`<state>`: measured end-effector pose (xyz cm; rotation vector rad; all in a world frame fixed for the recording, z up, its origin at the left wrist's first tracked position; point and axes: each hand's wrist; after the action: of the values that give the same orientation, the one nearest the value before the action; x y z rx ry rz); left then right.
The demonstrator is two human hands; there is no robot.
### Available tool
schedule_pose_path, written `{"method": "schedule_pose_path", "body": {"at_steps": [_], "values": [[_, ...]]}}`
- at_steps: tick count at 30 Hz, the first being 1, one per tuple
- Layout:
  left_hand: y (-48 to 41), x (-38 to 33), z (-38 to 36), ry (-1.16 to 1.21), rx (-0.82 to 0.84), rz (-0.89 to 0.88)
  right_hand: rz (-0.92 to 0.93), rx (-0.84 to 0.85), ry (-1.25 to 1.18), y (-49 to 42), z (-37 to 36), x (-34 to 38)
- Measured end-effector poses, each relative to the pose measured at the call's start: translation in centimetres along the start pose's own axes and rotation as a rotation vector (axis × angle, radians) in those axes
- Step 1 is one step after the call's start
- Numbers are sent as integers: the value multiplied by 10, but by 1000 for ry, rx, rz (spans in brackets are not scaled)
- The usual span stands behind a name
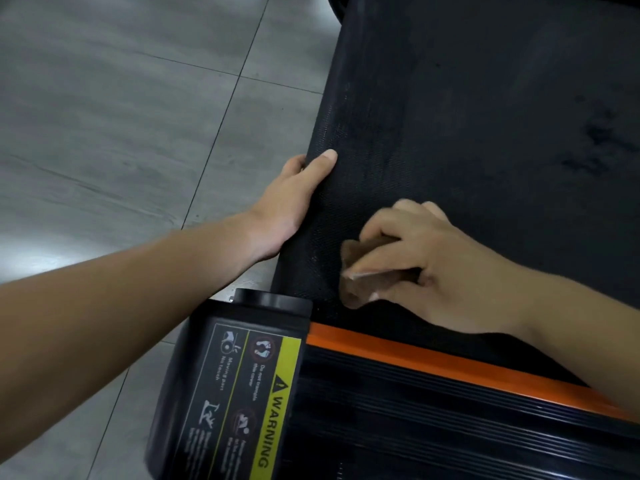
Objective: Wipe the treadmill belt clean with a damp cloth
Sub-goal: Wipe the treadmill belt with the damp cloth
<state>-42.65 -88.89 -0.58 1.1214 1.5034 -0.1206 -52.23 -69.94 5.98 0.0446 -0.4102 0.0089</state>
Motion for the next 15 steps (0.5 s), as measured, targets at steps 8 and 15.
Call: {"method": "schedule_pose_path", "body": {"at_steps": [8, 15], "values": [[-18, -36, -21, -289, 7, -127, -148, -221, 45, 6, -4, -22], [-67, -74, -60, -513, -34, -190, -555, -466, 130, -89, 47, -125]]}}
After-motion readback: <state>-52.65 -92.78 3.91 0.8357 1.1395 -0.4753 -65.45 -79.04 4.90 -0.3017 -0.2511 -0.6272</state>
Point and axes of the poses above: each hand's wrist, its own y-axis away from the middle knuckle, its own z-axis out of the back of the hand, x = y × z, and after that the axes turned 11 degrees about y, right-handed
